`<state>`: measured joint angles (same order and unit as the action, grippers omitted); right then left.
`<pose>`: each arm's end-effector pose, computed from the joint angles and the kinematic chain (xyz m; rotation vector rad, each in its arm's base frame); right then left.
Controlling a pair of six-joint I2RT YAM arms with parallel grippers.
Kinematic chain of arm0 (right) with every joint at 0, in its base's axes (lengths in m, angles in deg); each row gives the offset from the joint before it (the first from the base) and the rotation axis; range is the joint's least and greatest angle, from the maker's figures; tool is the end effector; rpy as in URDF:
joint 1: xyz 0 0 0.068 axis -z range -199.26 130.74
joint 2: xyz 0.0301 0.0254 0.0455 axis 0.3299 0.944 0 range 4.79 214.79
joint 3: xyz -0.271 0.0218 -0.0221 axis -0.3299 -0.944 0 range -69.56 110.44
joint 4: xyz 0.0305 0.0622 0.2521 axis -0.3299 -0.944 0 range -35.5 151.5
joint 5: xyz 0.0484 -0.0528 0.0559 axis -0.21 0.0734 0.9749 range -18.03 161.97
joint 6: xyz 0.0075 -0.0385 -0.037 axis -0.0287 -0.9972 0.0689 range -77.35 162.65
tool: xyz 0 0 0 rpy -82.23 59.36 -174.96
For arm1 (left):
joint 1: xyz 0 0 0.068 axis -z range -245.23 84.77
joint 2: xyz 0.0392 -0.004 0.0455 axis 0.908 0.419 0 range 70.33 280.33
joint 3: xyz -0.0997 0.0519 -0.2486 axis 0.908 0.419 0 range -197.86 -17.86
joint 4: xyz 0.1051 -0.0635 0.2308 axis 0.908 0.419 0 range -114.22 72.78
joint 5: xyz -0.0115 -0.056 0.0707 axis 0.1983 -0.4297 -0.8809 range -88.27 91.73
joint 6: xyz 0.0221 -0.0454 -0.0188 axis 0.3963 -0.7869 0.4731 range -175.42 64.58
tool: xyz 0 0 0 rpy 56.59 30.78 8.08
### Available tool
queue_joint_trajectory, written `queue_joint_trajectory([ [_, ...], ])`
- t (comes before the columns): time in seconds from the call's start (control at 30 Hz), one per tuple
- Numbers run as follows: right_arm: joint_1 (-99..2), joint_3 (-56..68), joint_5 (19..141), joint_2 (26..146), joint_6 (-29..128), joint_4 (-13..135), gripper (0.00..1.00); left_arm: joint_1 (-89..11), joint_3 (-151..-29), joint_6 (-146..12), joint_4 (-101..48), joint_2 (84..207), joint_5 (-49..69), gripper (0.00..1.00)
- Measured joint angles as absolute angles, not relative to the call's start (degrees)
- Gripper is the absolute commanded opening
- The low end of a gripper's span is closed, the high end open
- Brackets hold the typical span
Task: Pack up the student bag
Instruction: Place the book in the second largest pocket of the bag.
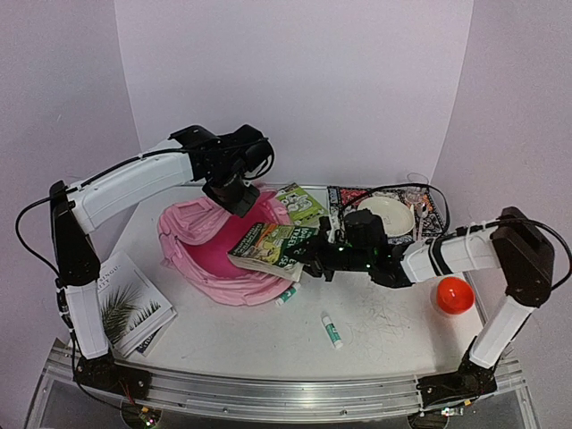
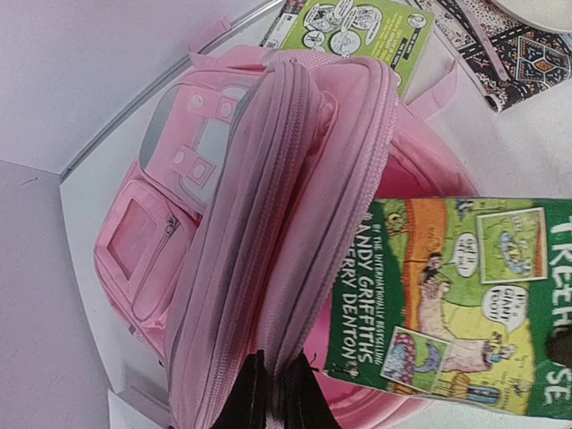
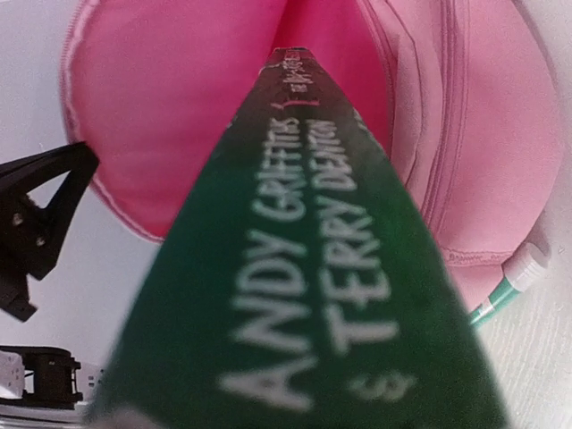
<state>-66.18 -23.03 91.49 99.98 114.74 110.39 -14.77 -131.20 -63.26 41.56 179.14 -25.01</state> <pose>0.2360 0.2698 0.2325 0.0932 1.9182 1.8023 0.2642 -0.2949 0.3498 0.7596 2.3625 0.2049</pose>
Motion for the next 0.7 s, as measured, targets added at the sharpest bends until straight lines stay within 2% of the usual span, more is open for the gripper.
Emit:
queue_joint_trajectory([
  [0.4, -68.6, -7.1, 83.0, 117.2, 119.2, 113.8, 0.0, -14.8, -131.2, -70.5, 42.3, 178.6, -16.3, 0.0],
  [0.7, -70.1, 9.9, 79.9, 133.0, 122.7, 114.6, 0.0, -14.8, -130.4, -74.4, 42.1, 175.6, -8.5, 0.0],
])
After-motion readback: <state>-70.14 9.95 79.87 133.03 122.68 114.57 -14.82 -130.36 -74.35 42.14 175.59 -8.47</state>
